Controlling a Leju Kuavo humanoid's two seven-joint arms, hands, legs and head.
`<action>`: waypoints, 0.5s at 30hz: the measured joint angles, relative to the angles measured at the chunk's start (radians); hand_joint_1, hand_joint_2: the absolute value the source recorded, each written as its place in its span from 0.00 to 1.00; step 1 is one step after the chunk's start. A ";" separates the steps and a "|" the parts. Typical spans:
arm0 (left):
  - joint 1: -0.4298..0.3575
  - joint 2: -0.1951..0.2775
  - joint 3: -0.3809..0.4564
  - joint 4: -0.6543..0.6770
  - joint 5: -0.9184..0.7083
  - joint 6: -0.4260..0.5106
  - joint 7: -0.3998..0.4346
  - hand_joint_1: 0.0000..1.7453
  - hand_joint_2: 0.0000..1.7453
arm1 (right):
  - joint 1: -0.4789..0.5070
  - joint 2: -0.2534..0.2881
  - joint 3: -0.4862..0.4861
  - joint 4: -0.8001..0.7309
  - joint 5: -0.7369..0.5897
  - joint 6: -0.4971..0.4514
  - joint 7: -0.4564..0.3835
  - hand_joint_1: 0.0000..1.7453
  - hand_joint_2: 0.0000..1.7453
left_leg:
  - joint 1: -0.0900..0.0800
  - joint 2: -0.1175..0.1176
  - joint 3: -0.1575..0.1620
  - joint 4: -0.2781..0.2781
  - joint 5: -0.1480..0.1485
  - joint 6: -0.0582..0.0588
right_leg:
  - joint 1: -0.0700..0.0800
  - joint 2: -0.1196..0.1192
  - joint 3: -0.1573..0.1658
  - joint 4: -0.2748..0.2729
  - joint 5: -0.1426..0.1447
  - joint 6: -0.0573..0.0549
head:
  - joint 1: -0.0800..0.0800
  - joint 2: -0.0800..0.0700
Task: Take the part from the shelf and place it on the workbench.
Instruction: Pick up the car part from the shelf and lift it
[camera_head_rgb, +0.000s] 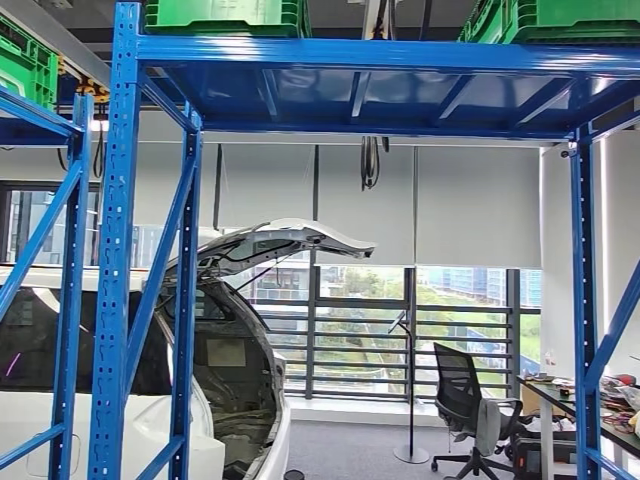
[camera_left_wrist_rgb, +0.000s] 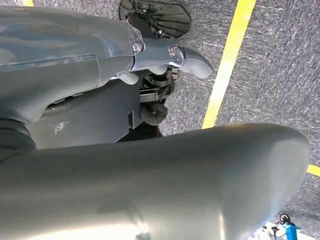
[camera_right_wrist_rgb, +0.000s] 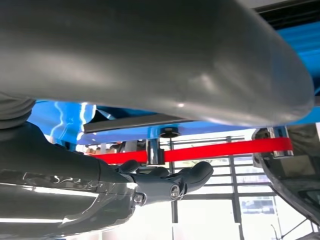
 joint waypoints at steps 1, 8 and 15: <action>0.000 0.000 0.000 0.000 0.001 0.000 0.000 0.00 0.00 | 0.002 -0.002 -0.004 0.000 0.004 -0.002 0.007 0.00 0.00 | 0.000 0.000 0.000 0.000 0.000 0.000 | 0.000 0.000 0.000 0.000 0.000 0.000 | 0.000 0.000; 0.003 0.000 0.000 0.000 0.006 0.000 -0.001 0.00 0.00 | 0.020 -0.027 -0.044 0.006 0.009 -0.024 0.017 0.00 0.00 | 0.000 0.000 0.000 0.000 0.000 0.000 | 0.000 0.000 0.000 0.000 0.000 0.000 | 0.000 0.000; 0.004 0.000 0.000 0.000 0.006 0.001 -0.004 0.00 0.00 | 0.034 -0.034 -0.068 0.005 0.009 -0.024 0.008 0.00 0.00 | 0.000 0.000 0.000 0.000 0.000 0.000 | 0.000 0.000 0.000 0.000 0.000 0.000 | 0.000 0.000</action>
